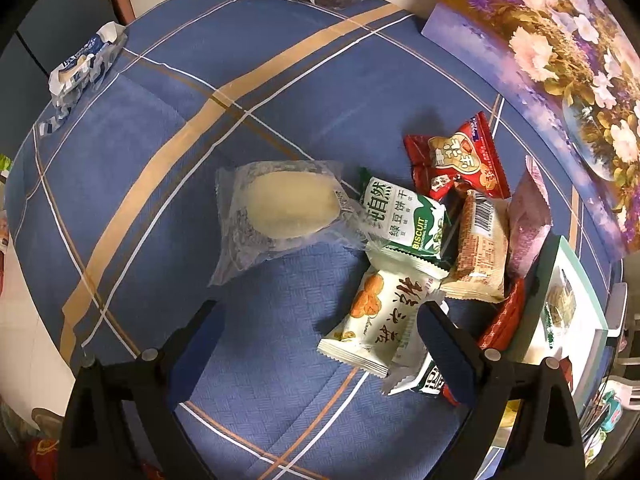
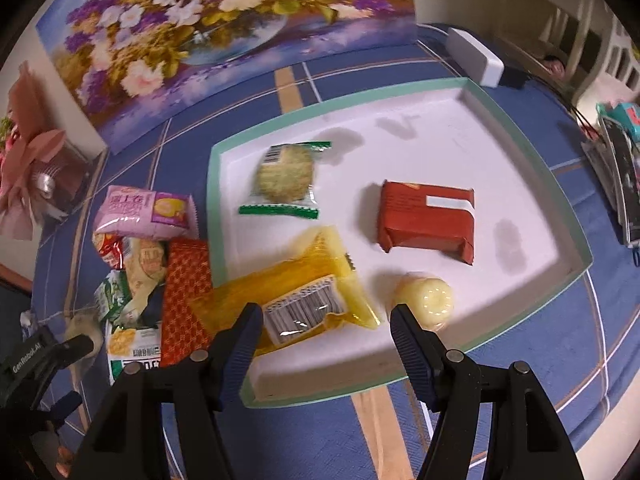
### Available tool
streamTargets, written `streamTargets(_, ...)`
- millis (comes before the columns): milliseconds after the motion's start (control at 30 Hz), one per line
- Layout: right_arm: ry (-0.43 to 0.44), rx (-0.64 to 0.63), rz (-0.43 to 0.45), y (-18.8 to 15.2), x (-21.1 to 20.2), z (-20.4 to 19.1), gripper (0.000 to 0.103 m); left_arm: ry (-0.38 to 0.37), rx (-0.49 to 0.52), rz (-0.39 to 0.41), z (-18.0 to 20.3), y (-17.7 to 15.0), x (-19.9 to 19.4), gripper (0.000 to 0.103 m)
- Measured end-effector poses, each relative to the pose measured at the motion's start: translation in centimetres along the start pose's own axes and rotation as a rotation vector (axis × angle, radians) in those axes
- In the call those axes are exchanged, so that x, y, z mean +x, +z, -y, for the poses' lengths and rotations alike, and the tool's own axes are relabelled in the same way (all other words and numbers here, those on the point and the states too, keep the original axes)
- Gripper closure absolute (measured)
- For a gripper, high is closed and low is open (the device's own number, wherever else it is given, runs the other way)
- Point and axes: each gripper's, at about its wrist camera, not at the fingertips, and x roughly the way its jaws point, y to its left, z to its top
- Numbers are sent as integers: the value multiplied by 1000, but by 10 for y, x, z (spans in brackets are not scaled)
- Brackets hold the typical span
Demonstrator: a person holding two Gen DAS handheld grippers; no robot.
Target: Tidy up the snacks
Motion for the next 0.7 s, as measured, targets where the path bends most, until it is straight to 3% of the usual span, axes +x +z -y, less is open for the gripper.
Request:
streamTargets(433,7,-33,33,-1,-11,-15,33,4,-12,0,-18,11,6,6)
streamTargets(700,85,-117,51,-13,-20,-65,33,13,-62,10,-55,35,7,6)
